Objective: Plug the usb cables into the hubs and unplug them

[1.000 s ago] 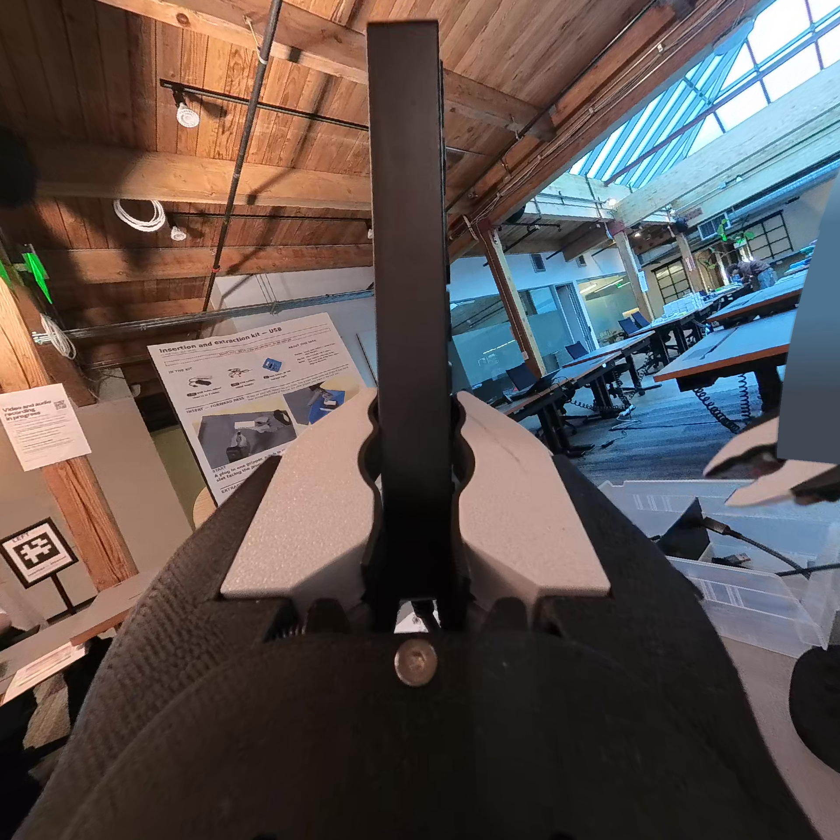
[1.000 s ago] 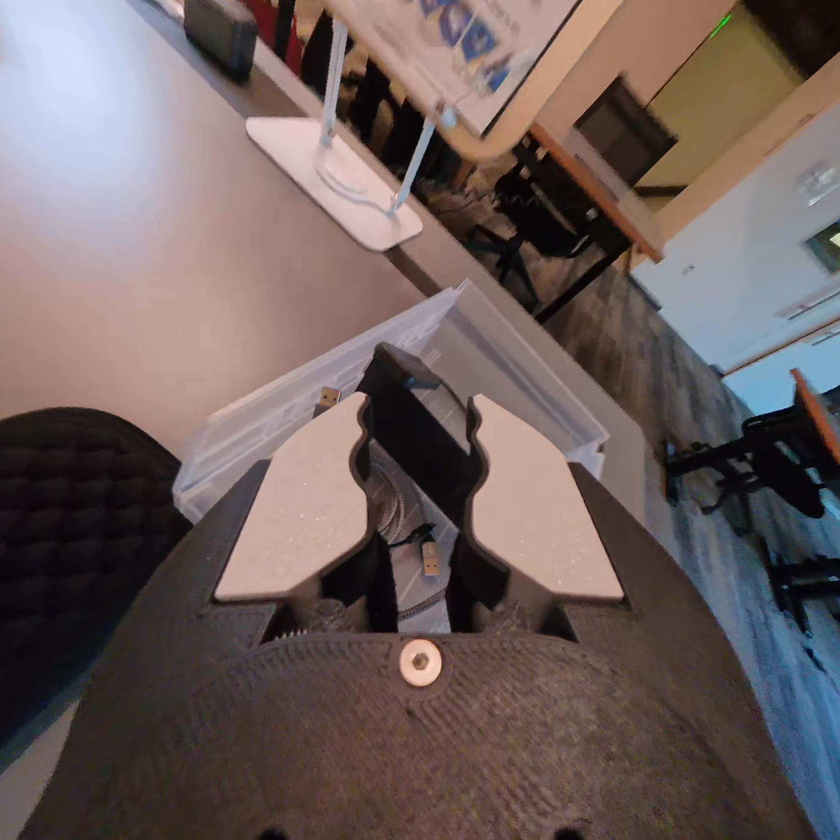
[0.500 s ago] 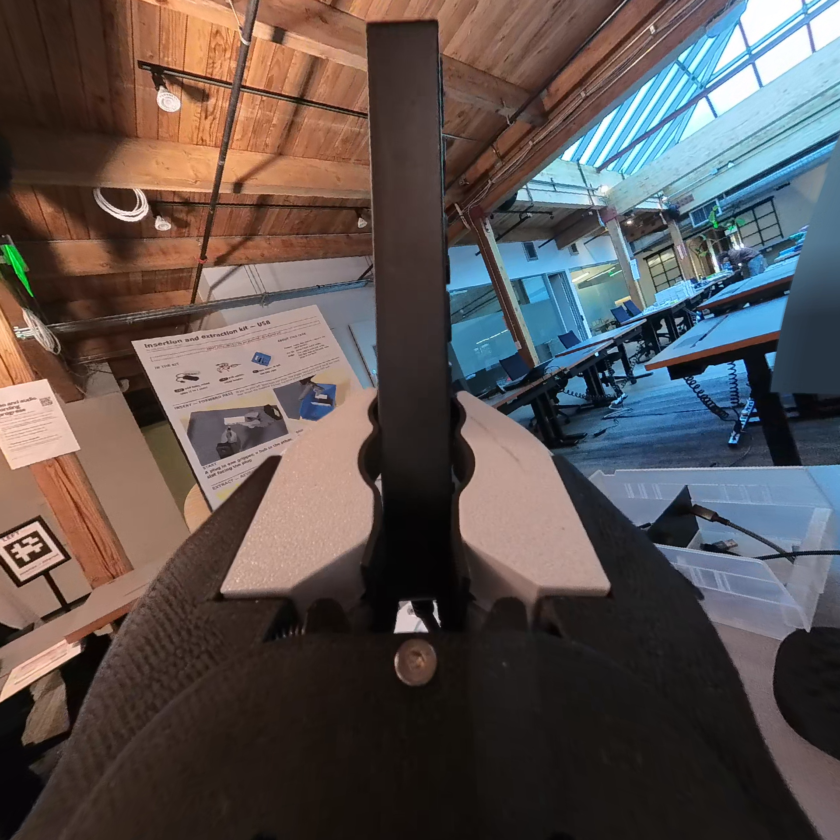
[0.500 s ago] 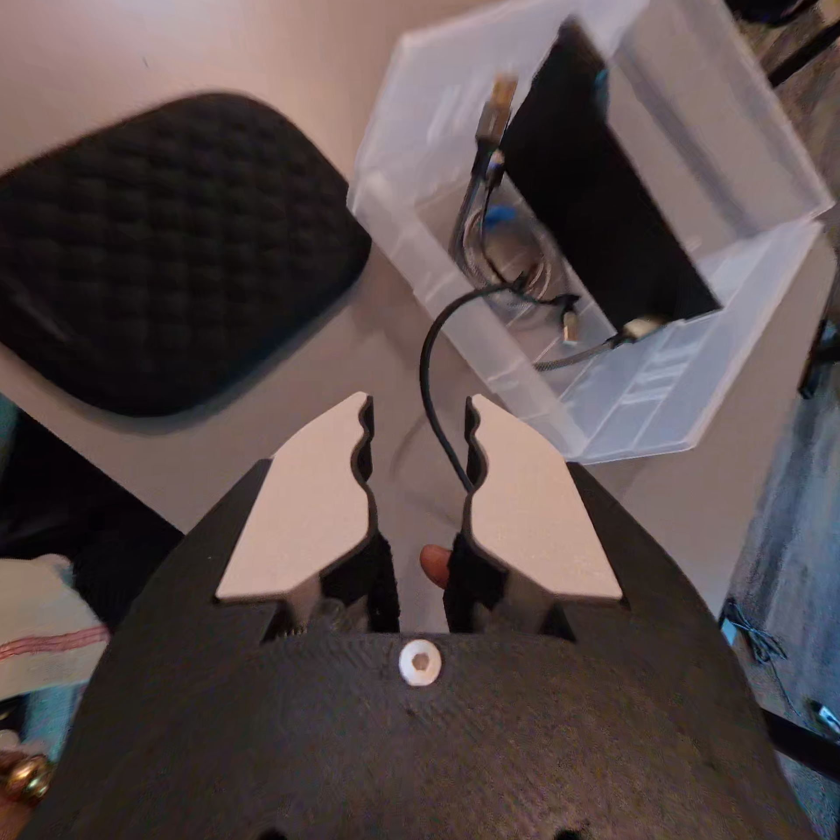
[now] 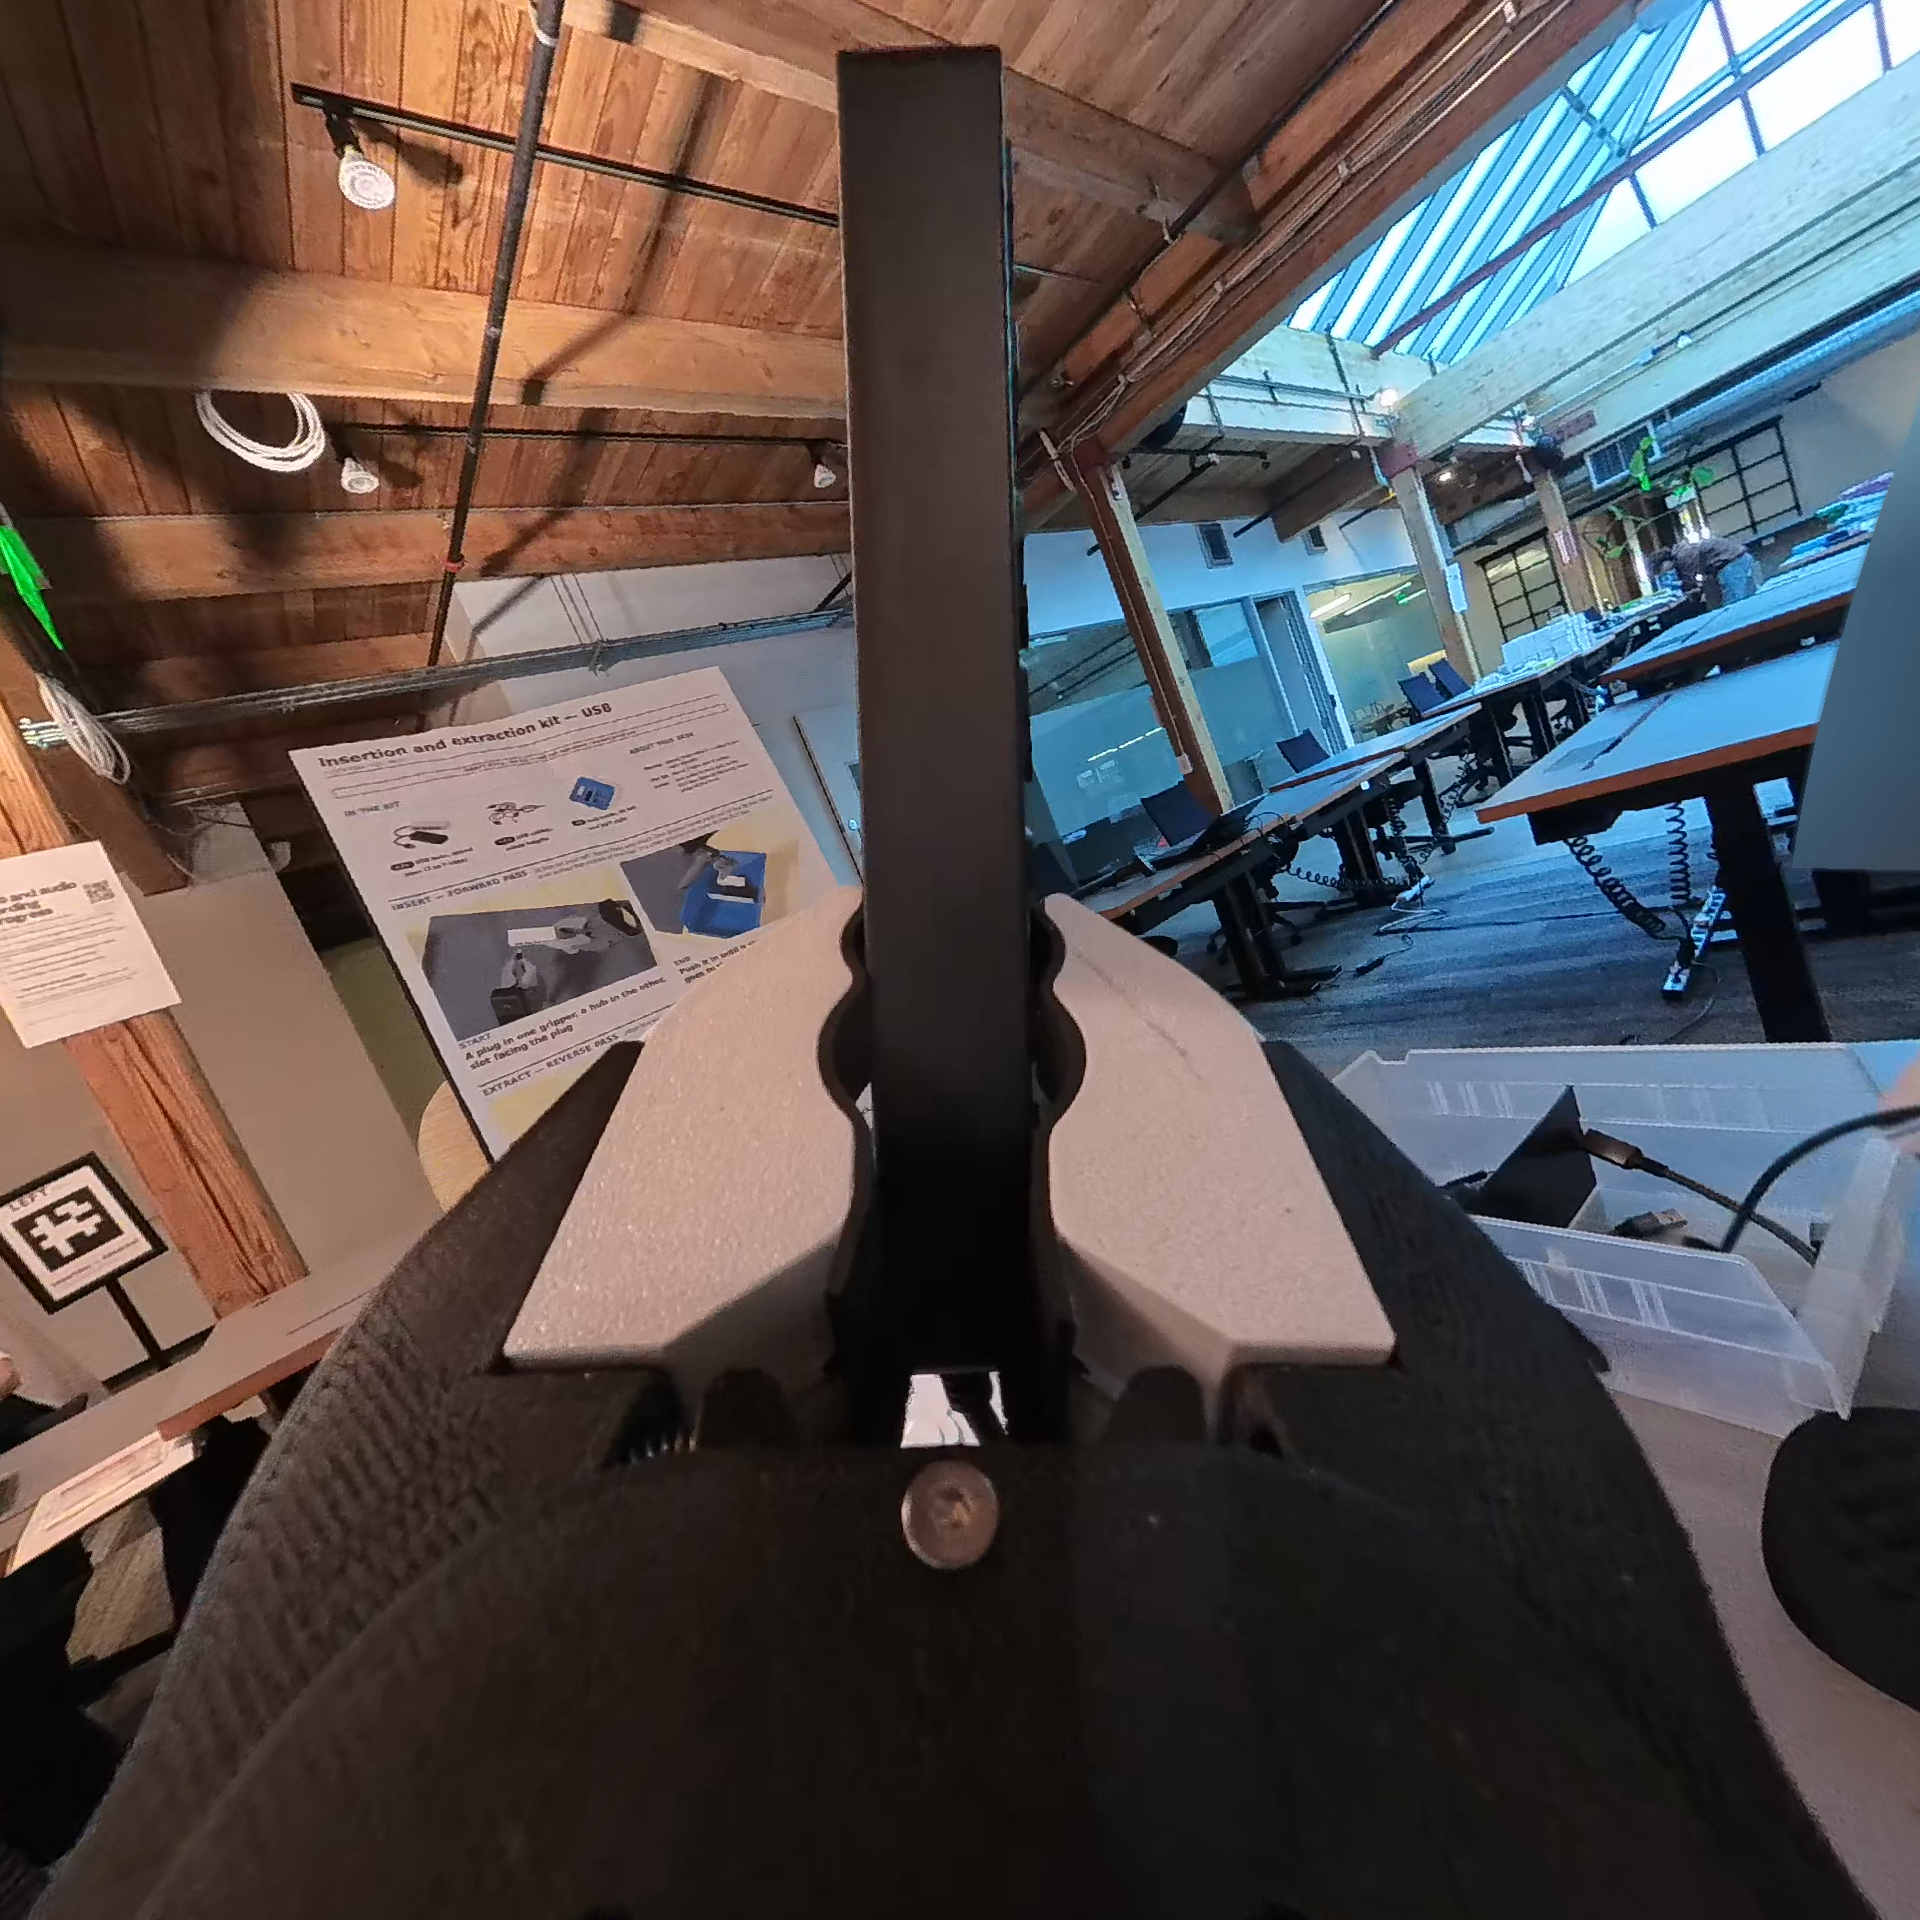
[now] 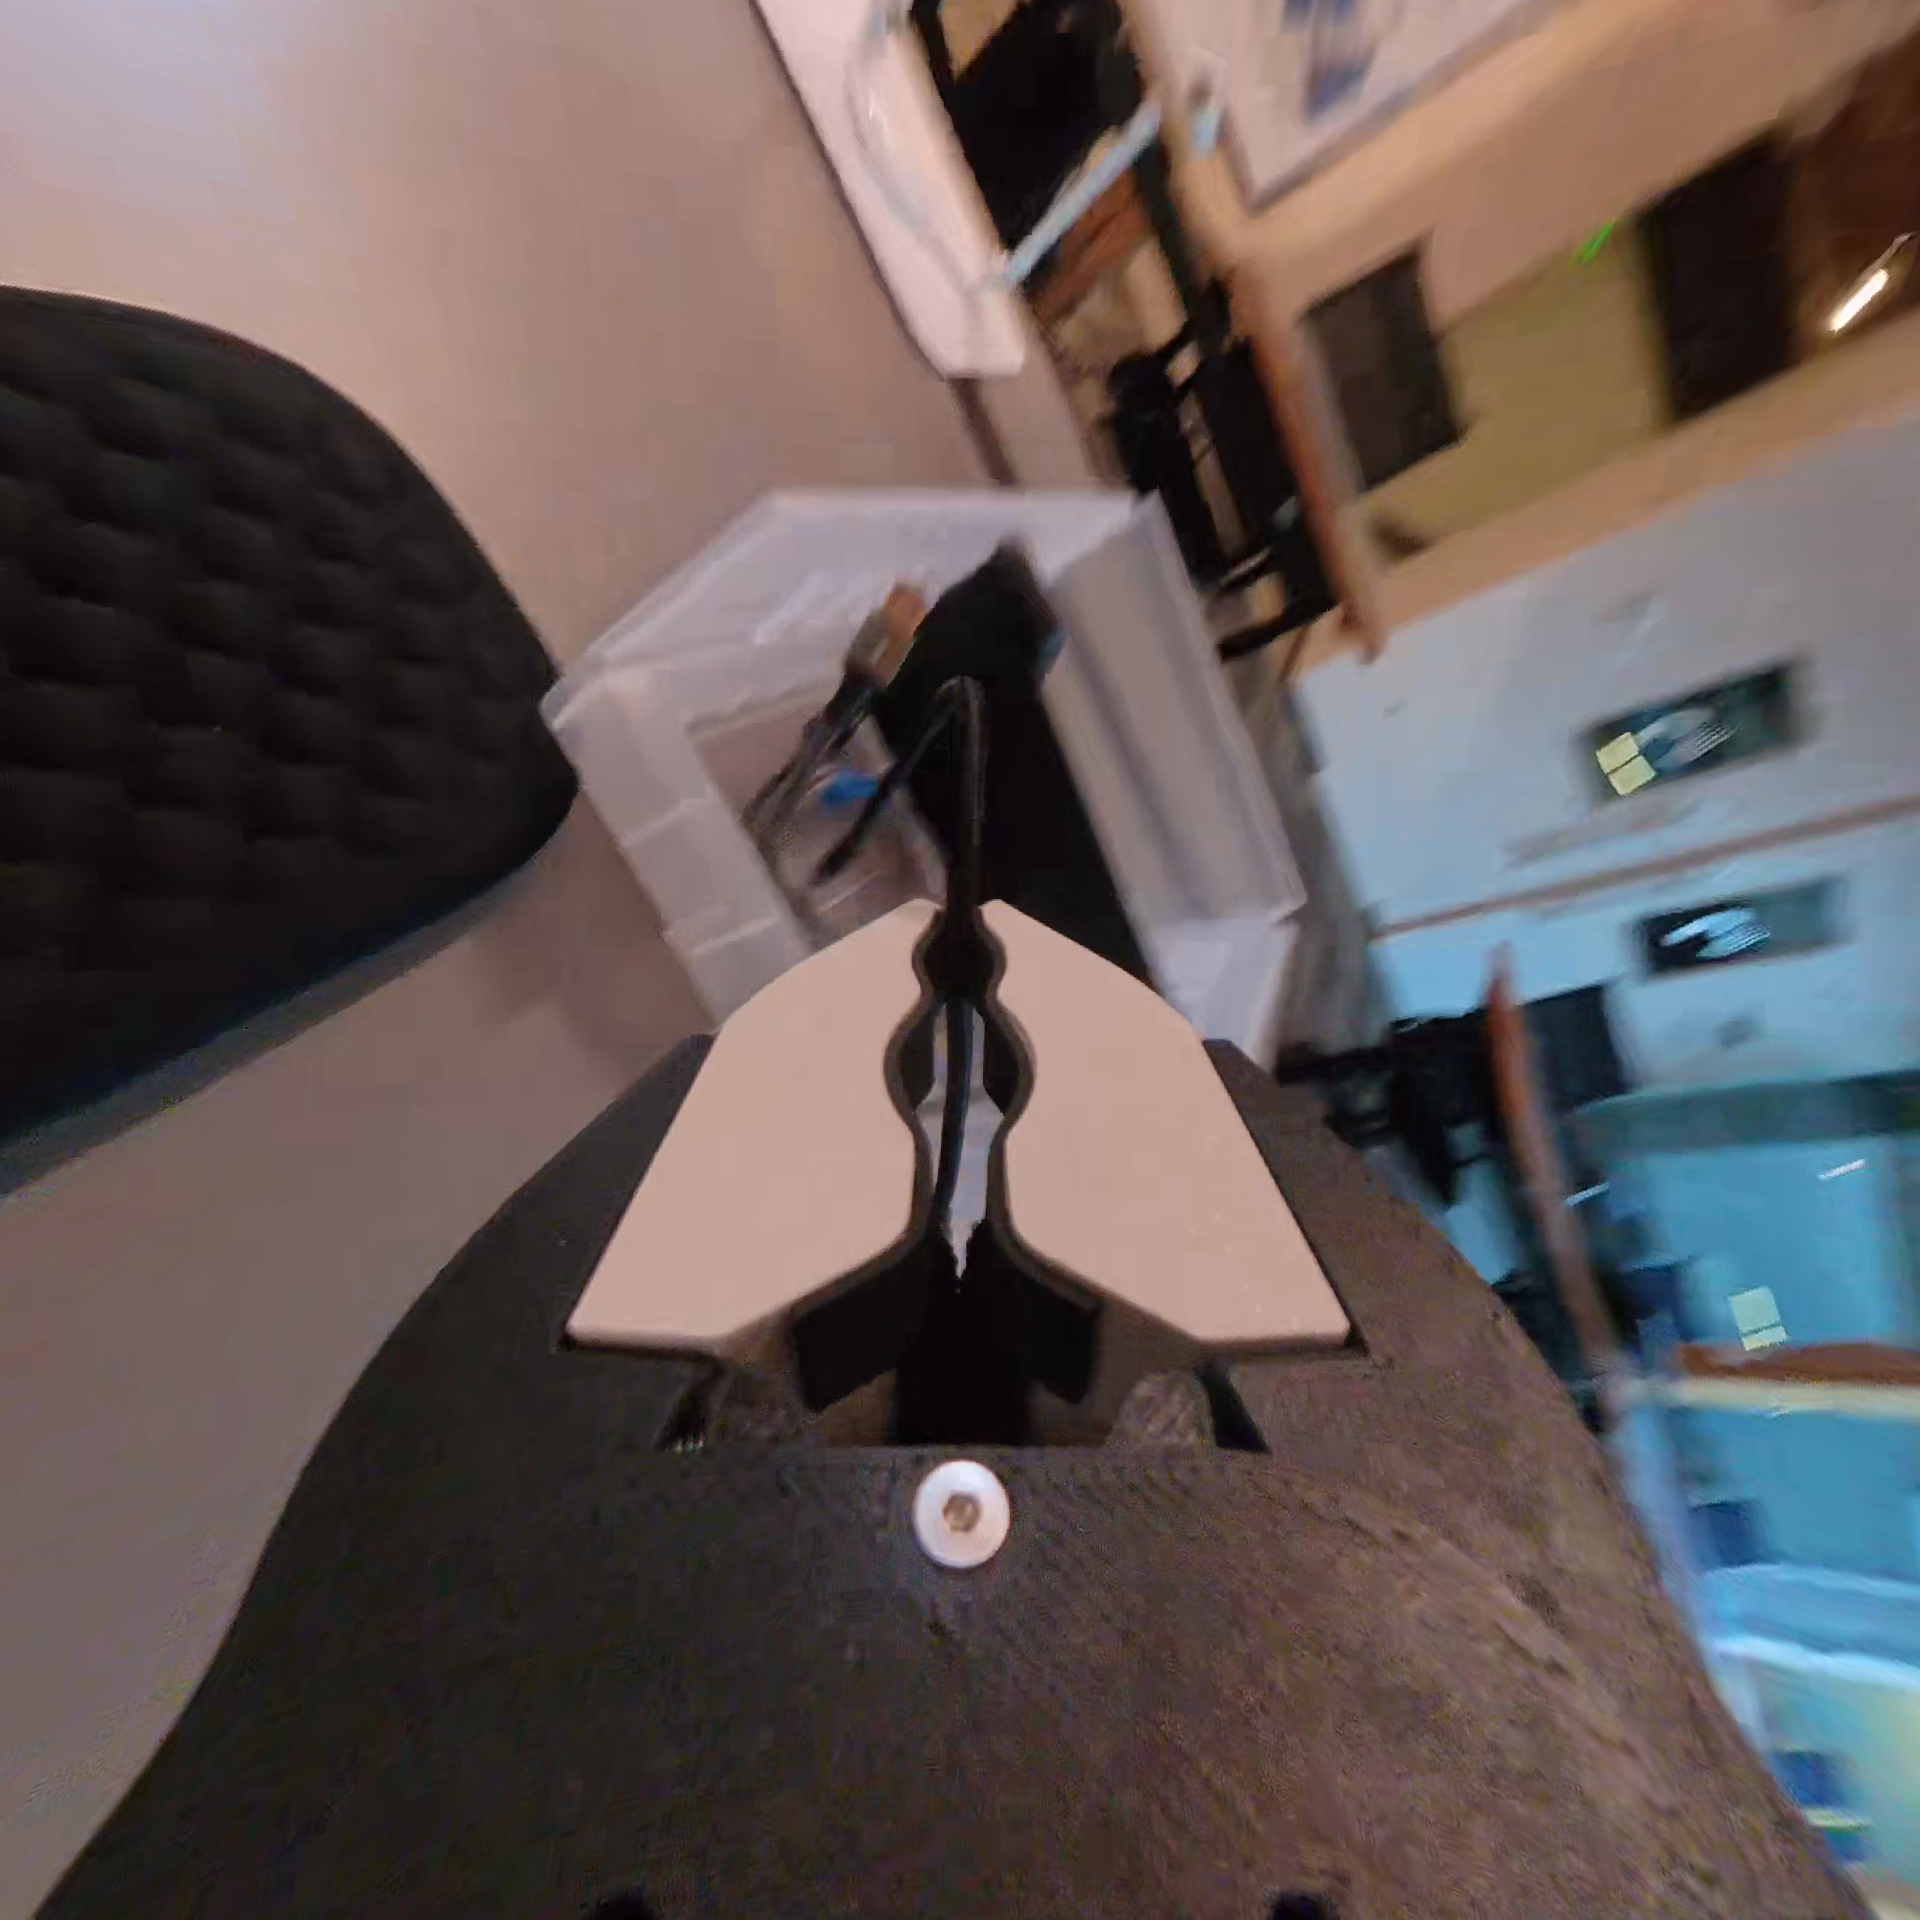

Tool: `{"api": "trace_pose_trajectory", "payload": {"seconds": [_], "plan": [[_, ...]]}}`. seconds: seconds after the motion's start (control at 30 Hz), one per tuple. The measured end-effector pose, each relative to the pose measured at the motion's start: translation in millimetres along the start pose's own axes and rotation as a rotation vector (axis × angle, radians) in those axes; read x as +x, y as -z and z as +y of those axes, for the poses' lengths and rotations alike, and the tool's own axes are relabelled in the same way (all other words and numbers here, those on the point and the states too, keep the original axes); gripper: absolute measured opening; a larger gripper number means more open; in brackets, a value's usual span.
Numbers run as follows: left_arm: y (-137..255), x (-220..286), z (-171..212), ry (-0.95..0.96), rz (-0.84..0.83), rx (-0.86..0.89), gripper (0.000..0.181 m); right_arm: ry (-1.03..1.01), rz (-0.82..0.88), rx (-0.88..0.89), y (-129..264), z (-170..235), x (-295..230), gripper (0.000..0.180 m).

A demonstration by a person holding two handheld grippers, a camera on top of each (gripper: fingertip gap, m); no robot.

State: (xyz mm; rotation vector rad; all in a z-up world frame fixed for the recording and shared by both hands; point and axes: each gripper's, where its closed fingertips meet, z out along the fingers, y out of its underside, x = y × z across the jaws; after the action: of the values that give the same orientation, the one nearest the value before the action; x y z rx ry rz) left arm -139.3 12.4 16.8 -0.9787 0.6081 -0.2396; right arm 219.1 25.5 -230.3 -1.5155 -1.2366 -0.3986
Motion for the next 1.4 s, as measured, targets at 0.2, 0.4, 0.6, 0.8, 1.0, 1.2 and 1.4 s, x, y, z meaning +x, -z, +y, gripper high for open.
{"api": "trace_pose_trajectory", "payload": {"seconds": [0.2,0.4,0.6,0.8,1.0,1.2,1.4], "plan": [[1.1,0.7,-0.8,-0.003,0.003,0.0,0.027,0.156,0.049,0.189,-20.4,-46.4,34.7,0.004],[2.6,-2.0,-0.7,-0.009,-0.004,-0.002,0.027,0.151,-0.089,0.044,-63.4,-2.3,24.2,0.004],[-0.3,2.8,0.6,0.026,0.024,0.004,0.028,-0.093,-0.34,-0.149,-77.9,44.7,-20.6,0.028],[-11.6,25.5,0.3,0.204,0.15,0.057,0.028,-0.303,-0.238,0.101,-50.4,0.1,23.7,0.057],[-25.1,49.0,11.5,0.237,0.217,0.033,0.028,-0.387,-0.417,0.086,-40.8,2.3,1.6,0.057],[-33.6,65.0,20.4,0.205,0.248,-0.005,0.028,-0.328,-0.645,0.071,-11.3,-4.4,-31.6,0.012],[-36.9,78.5,20.7,0.245,0.296,-0.001,0.027,-0.377,-0.72,-0.09,-30.1,22.7,-48.5,0.002]]}}
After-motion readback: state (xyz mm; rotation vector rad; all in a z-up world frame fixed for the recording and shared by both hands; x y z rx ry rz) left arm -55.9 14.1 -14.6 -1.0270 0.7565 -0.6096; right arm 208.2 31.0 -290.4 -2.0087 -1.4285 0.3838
